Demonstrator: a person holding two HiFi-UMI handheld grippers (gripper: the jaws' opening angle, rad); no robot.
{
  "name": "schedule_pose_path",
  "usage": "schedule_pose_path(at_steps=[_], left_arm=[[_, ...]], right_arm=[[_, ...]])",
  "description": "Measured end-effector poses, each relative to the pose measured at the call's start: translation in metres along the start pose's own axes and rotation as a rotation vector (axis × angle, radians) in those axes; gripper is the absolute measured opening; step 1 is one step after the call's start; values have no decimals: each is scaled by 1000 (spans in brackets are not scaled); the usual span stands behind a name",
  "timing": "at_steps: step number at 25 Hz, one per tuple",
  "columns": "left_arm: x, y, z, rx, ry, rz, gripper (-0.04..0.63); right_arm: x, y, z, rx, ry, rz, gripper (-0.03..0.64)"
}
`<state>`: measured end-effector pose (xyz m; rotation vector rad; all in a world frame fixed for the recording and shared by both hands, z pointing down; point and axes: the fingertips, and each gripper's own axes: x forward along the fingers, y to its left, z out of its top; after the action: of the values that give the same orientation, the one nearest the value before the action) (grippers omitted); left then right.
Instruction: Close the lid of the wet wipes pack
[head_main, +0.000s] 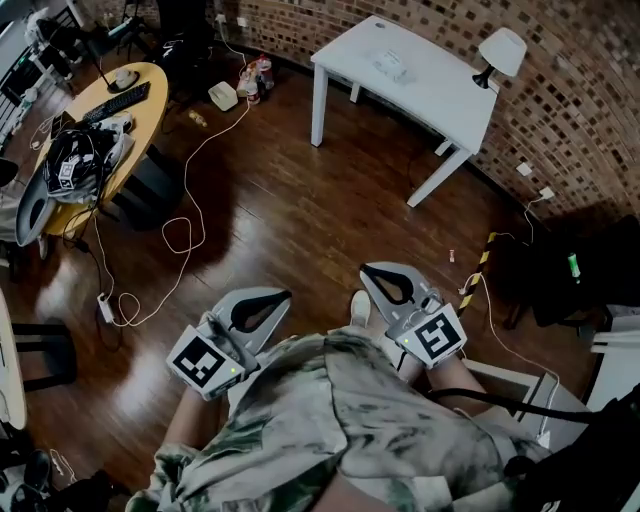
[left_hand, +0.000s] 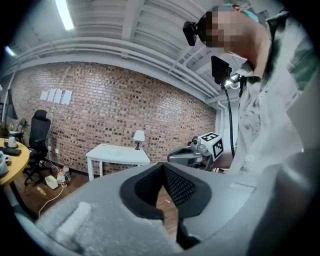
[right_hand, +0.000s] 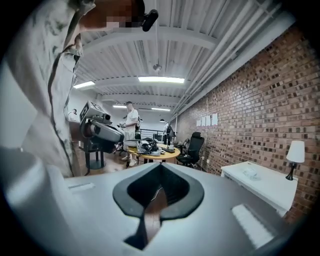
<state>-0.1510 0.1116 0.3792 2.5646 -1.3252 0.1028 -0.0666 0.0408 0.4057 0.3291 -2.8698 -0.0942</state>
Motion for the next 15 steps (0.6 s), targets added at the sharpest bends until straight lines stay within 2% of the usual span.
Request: schedule_pose_path(at_steps=[3,5,12,15], left_arm=[[-32,-1,-15,-8,25,-13,0],[-42,-9,-16,-8,13,-40,0],[-48,-41,-7,8,-55,-97,0],[-44,-55,-6,11,-53,-115,0]], right_arm=[[2,34,4,11,9,-24,6],[-3,51,7,12,20,-35,6],[-34,79,13,-22,43,-86,6],[-51,92,12,-47,50,-89,6]])
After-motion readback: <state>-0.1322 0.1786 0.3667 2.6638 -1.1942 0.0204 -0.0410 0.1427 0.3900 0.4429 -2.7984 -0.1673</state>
